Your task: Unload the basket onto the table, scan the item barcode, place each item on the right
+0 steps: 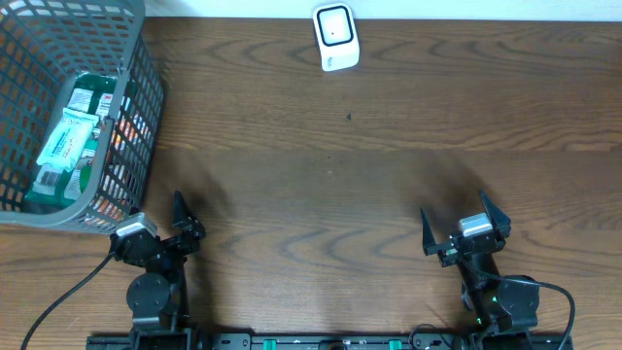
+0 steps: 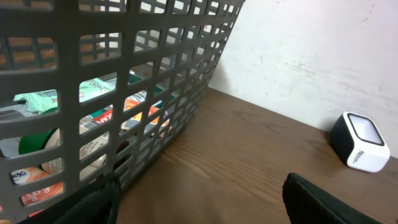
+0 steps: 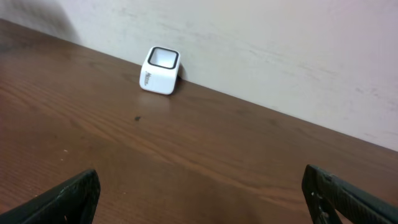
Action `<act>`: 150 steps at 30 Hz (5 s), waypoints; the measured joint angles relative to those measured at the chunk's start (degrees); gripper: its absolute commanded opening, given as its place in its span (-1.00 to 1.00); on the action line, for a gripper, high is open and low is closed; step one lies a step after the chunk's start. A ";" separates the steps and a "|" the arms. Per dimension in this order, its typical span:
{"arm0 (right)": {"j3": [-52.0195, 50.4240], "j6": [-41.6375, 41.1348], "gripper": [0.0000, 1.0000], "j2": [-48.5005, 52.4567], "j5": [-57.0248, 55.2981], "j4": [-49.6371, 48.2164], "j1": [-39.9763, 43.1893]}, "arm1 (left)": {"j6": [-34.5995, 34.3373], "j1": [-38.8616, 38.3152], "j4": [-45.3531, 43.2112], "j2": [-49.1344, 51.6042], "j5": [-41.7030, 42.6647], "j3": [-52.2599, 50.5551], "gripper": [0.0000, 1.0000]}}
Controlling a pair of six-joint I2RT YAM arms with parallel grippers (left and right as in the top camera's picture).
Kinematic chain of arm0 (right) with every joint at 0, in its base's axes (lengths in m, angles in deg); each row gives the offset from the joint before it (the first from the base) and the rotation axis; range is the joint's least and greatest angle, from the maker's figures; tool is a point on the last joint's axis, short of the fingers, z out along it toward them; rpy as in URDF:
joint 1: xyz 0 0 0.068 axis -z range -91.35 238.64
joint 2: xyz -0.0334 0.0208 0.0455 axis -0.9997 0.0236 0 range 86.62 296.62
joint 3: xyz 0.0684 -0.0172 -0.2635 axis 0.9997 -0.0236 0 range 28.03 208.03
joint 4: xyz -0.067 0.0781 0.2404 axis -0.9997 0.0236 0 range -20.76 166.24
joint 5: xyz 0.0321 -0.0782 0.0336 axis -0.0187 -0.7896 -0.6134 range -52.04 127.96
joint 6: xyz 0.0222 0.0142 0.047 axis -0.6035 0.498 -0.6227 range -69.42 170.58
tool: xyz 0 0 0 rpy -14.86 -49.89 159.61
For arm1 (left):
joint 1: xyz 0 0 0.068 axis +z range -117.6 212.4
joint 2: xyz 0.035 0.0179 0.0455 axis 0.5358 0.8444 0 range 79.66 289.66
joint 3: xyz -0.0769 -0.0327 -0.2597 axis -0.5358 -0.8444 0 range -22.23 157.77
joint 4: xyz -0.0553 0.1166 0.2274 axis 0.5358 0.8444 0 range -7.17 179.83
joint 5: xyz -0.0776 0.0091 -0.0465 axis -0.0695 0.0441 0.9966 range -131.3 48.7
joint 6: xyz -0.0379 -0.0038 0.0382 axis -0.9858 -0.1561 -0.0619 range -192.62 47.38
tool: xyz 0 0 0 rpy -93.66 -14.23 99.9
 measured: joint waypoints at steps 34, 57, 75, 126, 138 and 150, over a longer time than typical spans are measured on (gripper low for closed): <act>0.00 0.00 0.99 0.00 0.00 0.00 0.00 | 0.02 0.00 0.00 0.39 0.00 0.00 0.68; 0.00 0.00 0.99 0.00 0.00 0.00 0.00 | 0.02 0.00 0.00 0.39 0.00 0.00 0.68; 0.00 0.00 0.99 0.00 0.00 0.00 0.00 | 0.02 0.00 -0.02 0.39 0.00 0.00 0.68; 0.00 0.00 0.98 0.07 -0.04 -0.02 0.00 | -0.59 -0.04 65.92 67.76 20.31 112.56 0.68; 0.00 0.00 0.99 0.04 -0.02 0.02 0.00 | 1.38 5.22 81.83 93.37 8.66 136.30 0.67; 0.00 0.00 0.99 0.04 -0.02 0.02 0.00 | -10.23 19.56 85.42 99.01 5.81 135.82 0.57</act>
